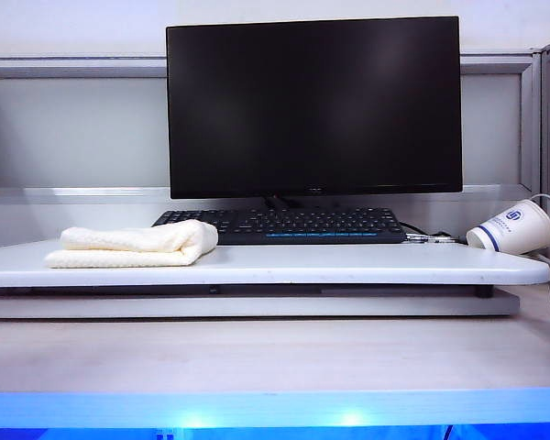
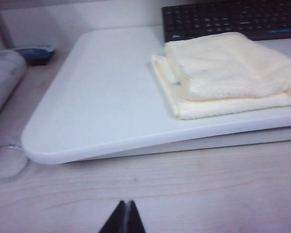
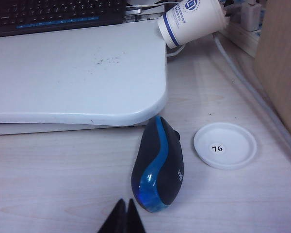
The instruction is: Wipe the tabletop with a clean cloth to remove dust and stains.
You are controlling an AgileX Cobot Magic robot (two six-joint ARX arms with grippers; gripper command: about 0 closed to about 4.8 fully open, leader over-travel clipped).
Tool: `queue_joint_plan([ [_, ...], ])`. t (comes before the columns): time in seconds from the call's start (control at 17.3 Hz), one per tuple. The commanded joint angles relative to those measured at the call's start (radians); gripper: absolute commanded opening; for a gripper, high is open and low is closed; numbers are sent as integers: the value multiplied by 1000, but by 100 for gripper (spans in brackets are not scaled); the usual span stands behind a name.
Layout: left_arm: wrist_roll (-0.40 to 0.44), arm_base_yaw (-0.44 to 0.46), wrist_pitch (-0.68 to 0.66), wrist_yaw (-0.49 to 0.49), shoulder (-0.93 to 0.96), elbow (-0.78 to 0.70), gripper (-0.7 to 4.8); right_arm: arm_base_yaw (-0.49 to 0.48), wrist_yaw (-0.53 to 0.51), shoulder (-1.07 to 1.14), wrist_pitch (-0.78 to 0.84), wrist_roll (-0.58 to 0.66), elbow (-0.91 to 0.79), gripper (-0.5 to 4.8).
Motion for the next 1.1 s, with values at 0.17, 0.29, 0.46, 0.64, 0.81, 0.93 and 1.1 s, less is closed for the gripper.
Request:
queue_joint_plan([
  [0.17, -4, 2, -24, 16, 0, -2, -6, 1, -16, -3, 2, 3, -2, -5],
  [0.29, -4, 2, -24, 16, 0, -2, -6, 1, -16, -3, 2, 3, -2, -5],
  [0.46, -4, 2, -24, 16, 0, -2, -6, 1, -16, -3, 2, 3, -2, -6],
  [0.64, -4, 2, -24, 16, 0, -2, -6, 1, -22, -3, 2, 3, -2, -5],
  [0.81, -4, 2, -24, 25, 0, -2, -6, 1, -51, -3, 3, 11, -2, -5],
  [0.93, -4, 2, -24, 42, 0, -2, -6, 1, -129, -3, 39, 27, 0, -5],
  [1.1, -5, 1, -24, 43, 0, -2, -6, 1, -126, -3, 78, 59, 45, 3],
])
